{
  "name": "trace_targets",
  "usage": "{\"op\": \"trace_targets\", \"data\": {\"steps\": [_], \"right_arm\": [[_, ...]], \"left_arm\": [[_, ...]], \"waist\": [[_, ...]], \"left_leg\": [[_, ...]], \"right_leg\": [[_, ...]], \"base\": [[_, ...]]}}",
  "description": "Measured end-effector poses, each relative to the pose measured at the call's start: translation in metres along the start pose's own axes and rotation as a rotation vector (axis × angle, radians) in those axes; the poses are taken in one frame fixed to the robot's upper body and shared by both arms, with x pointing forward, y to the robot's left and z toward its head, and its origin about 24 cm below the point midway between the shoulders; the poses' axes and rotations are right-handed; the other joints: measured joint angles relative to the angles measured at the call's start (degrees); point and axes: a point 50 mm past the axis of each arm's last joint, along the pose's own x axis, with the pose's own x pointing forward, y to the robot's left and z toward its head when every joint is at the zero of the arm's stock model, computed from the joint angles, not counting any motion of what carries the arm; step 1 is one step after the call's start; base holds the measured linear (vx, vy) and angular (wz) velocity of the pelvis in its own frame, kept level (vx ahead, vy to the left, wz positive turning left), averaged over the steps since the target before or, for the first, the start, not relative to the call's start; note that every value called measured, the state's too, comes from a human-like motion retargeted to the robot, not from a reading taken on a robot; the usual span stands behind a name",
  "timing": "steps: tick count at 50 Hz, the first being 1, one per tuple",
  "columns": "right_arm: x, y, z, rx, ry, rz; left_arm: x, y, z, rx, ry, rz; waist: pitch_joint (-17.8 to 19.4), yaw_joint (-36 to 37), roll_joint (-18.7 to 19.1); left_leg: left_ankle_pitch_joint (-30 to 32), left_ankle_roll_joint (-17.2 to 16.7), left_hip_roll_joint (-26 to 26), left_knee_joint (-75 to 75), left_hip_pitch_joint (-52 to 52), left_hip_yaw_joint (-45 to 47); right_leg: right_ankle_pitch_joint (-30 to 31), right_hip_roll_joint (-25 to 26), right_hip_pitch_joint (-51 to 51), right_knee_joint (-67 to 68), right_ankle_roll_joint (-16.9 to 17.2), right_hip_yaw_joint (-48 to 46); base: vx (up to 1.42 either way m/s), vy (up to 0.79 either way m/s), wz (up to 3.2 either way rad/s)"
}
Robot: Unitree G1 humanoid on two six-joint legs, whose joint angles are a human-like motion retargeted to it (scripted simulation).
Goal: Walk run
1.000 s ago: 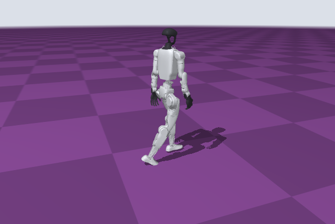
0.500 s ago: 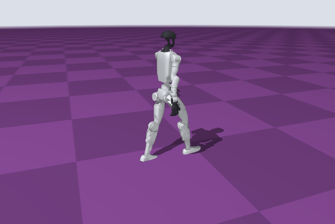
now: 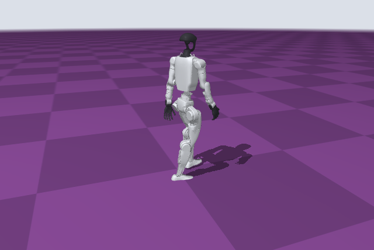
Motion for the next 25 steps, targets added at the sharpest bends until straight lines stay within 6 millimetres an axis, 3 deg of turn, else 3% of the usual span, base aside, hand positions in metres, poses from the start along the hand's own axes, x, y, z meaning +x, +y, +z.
{"op": "trace_targets", "data": {"steps": [3, 6, 8, 11, 13, 15, 18, 20, 25], "right_arm": [[0.002, -0.002, 0.013, -0.01, -0.045, -0.002], [0.002, 0.0, 0.012, 0.002, -0.052, 0.006], [-0.002, 0.001, -0.001, 0.025, -0.036, 0.012], [-0.013, 0.003, -0.038, 0.054, 0.044, 0.006], [-0.022, 0.006, -0.063, 0.067, 0.106, -0.005], [-0.029, 0.006, -0.083, 0.073, 0.166, -0.021], [-0.04, 0.005, -0.105, 0.037, 0.251, -0.034], [-0.045, 0.005, -0.116, 0.001, 0.291, -0.041], [-0.06, 0.006, -0.141, -0.012, 0.383, -0.063]], "left_arm": [[-0.001, -0.005, -0.009, -0.013, 0.047, -0.022], [-0.001, -0.005, -0.007, 0.002, 0.058, -0.017], [-0.001, -0.006, -0.004, 0.036, 0.06, -0.033], [0.0, -0.009, 0.004, 0.068, 0.047, -0.057], [0.002, -0.007, 0.019, 0.057, -0.002, -0.042], [0.003, -0.003, 0.042, 0.03, -0.081, -0.008], [0.002, 0.011, 0.077, -0.01, -0.198, 0.037], [-0.002, 0.025, 0.099, -0.023, -0.265, 0.068], [-0.018, 0.064, 0.157, -0.015, -0.436, 0.136]], "waist": [[0.7, 1.38, 0.89], [0.42, 1.56, 1.65], [-0.52, 2.24, 1.96], [-2.92, 3.98, 1.84], [-3.77, 3.68, 3.71], [-3.85, 2.66, 6.59], [-4.47, 1.31, 9.78], [-4.37, -0.69, 10.41], [-4.3, -6.48, 9.01]], "left_leg": [[0.46, -1.68, -0.43, -7.19, -1.36, -3.61], [1.75, 0.34, -1.44, -5.57, -2.08, -5.27], [3.0, 3.97, -1.83, -2.68, -1.5, -2.48], [-0.6, 6.62, -2.46, 2.52, -1.04, -5.49], [-3.55, 7.47, -0.61, 3.28, 1.91, -5.44], [-5.43, 8.36, 2.56, 1.75, 6.43, -3.05], [-7.2, 8.13, 5.84, -0.42, 10.75, -1.56], [-7.7, 8.03, 6.68, -2.64, 13.59, 0.5], [-9.21, 8.84, 4.0, -6.99, 18.75, 1.78]], "right_leg": [[-1.16, 1.01, 4.31, -0.38, 1.3, 0.84], [-0.94, 0.74, 6.93, 1.48, 3.96, 1.22], [1.55, 0.16, 8.37, 3.56, 7.1, 2.49], [12.35, -2.02, 8.45, 10.18, 11.12, 6.11], [20.84, -2.15, 6.53, 18.24, 11.25, 7.37], [25.62, -2.07, 3.53, 29.18, 9.38, 4.68], [21.28, -2.92, -5.41, 44.12, 7.02, 5.07], [19.16, -3.07, -12.42, 49.98, 7.31, 6.49], [13.94, -6.3, -25.35, 44.49, 6.24, 3.12]], "base": [[0.84, -0.03, -0.4], [0.74, 0.05, -0.17], [1.11, 0.16, -0.33], [0.98, 0.13, -0.6], [0.85, 0.12, -0.19], [0.5, 0.09, -0.14], [0.85, 0.1, -0.51], [0.56, 0.0, -0.25], [0.61, -0.03, 0.36]]}}
